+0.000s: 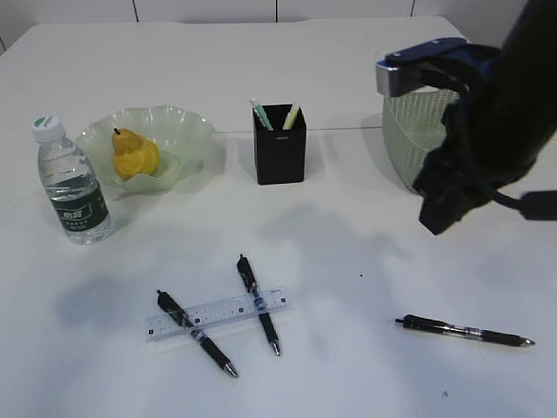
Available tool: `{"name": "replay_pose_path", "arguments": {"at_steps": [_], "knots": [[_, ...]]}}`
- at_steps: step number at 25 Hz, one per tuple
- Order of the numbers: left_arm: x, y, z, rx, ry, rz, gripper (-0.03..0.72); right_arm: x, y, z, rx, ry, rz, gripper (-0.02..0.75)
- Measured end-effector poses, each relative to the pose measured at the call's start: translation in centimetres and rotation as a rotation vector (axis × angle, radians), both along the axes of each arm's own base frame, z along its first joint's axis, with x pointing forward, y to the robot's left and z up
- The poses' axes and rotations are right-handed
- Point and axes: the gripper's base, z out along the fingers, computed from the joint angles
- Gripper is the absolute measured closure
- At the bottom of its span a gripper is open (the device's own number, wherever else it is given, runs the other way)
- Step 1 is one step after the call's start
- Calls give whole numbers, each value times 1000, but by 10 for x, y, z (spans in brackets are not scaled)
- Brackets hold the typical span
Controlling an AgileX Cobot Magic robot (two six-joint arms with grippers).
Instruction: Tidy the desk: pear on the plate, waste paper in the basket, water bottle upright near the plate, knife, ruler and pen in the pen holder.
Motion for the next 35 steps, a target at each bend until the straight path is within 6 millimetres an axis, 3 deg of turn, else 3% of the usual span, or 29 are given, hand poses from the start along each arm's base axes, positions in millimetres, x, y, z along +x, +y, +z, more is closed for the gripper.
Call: {"name": "replay_pose_path", "arguments": {"at_steps": [5,9,15,24,35], "knots": [[0,0,0,4,-1,0,258,30,38,4,-25,-54,70,477],[0,0,0,4,-1,0,262,40,72,2,-34,-85,176,477],[0,0,0,4,-1,0,265,46,111,-27,-89,-59,315,477],[0,0,0,5,-1,0,284,45,140,-77,-171,22,508,477],[0,0,0,5,-1,0,285,51,158,-86,-130,21,649,477]]}}
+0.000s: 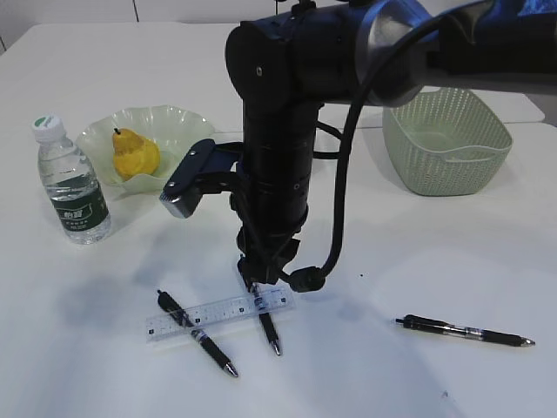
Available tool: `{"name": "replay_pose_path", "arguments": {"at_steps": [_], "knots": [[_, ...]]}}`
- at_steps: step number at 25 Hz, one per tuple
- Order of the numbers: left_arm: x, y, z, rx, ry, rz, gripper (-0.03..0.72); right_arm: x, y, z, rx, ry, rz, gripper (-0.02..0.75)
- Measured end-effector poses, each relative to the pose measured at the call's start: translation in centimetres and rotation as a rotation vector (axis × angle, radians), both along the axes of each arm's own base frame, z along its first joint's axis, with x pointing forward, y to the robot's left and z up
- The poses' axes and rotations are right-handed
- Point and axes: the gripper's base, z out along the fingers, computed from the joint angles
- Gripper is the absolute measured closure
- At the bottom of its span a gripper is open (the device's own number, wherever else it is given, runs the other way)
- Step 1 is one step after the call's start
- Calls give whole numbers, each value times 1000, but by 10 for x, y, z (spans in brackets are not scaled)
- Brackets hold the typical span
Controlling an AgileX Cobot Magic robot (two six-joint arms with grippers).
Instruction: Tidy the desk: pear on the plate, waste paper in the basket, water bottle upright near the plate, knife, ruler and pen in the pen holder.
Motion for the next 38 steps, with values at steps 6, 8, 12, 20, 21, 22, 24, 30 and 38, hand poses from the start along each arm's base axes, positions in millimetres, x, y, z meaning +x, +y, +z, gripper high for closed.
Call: {"name": "replay_pose_path", "arguments": {"at_steps": [6,8,12,20,21,22,24,30,38], "knots": [[0,0,0,0,0,0,286,-1,3,-1,25,8,46,477],[0,0,0,0,0,0,286,-1,3,-1,35,15,42,477],[0,0,0,0,0,0,286,-2,4,-1,42,16,90,477],[0,0,0,0,0,0,287,-3,5,-1,54,9,253,423],[0,0,0,0,-2,0,286,-3,6,0,62,13,254,419],[0,0,0,0,-2,0,286,-3,7,0,69,12,254,407],[0,0,0,0,-2,0,286,-2,8,0,83,2,253,358],[0,0,0,0,-2,0,287,-3,13,1,138,-2,241,182],[0,0,0,0,-2,0,286,-7,20,3,218,22,294,166]]}}
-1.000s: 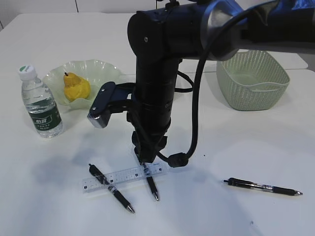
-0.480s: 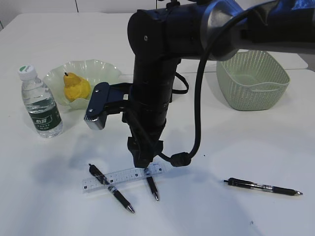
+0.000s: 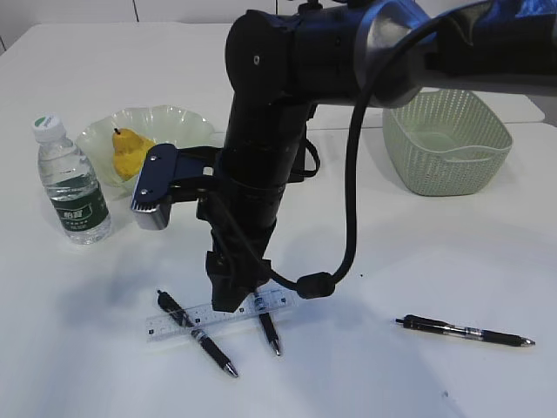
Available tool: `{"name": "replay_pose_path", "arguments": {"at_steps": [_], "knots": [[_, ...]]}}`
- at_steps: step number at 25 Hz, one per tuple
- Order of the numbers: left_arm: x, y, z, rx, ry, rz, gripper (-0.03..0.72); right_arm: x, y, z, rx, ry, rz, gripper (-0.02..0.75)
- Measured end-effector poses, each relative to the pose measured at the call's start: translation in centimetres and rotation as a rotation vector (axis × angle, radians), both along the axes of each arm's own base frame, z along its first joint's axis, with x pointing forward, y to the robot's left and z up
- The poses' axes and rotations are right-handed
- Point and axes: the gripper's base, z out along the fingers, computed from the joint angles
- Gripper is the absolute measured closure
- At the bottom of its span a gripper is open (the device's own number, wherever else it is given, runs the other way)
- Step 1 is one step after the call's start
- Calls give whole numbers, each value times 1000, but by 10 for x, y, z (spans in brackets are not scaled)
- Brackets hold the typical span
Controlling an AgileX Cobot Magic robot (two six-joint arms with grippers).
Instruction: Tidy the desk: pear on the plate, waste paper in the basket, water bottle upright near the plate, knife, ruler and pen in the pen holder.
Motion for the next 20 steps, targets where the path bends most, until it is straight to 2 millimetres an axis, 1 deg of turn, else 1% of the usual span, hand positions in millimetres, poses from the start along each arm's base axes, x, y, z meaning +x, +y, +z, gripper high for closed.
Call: {"name": "replay_pose_path", "arguments": {"at_steps": [3,5,10,13,20], "knots": [[0,0,0,0,0,0,287,-1,0,-2,-6,-8,81,166],[0,0,0,0,0,0,287,0,0,-7,-14,-8,110,166],[0,0,0,0,0,0,286,4,1,-32,-57,19,152,166],[0,0,0,0,0,0,286,6,1,-42,-78,19,167,166],[0,0,0,0,0,0,287,12,4,-47,-65,-36,189,167]]}}
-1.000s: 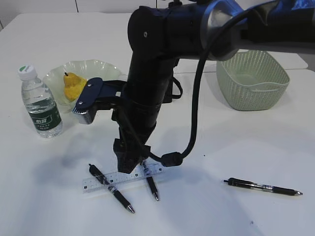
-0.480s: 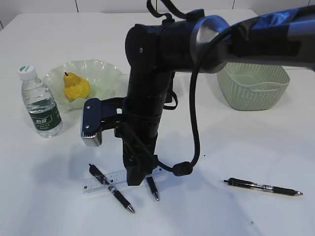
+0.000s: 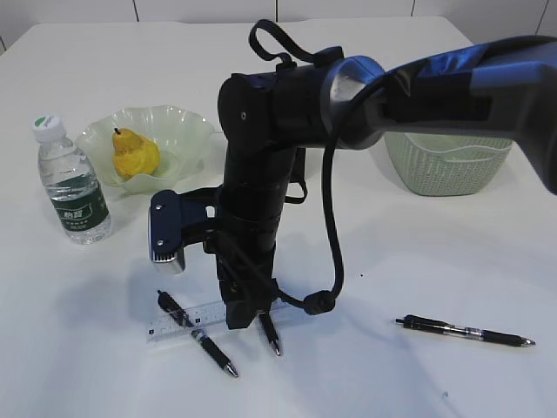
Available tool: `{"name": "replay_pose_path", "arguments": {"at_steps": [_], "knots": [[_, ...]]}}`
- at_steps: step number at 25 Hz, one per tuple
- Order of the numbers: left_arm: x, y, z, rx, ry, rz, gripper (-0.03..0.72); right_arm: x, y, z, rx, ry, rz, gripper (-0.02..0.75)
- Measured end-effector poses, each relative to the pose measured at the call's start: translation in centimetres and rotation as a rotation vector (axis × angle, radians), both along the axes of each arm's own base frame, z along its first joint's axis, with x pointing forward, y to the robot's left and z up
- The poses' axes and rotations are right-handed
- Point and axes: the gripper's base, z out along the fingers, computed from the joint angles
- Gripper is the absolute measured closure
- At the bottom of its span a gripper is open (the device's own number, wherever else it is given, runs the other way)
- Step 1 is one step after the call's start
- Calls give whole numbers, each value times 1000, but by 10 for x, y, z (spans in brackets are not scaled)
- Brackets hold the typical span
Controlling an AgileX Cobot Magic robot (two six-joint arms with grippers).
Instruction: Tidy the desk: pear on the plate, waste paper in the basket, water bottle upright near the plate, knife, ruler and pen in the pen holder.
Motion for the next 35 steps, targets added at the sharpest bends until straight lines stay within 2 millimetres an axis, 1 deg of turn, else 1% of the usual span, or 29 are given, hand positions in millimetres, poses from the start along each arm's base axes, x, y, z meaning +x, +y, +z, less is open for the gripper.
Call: {"name": "replay_pose_path", "arguments": {"at_steps": [8,13,16,28,35], "knots": [[0,0,0,0,0,0,287,1,2,-5,15,-8,25,167],[0,0,0,0,0,0,287,-2,9,-8,27,-19,62,167],[0,0,0,0,0,0,287,-3,11,-16,21,-11,70,167],[0,0,0,0,0,0,287,1,12,-28,4,-26,73,168],[0,0,0,0,0,0,287,3,12,-29,11,-49,71,167]]}}
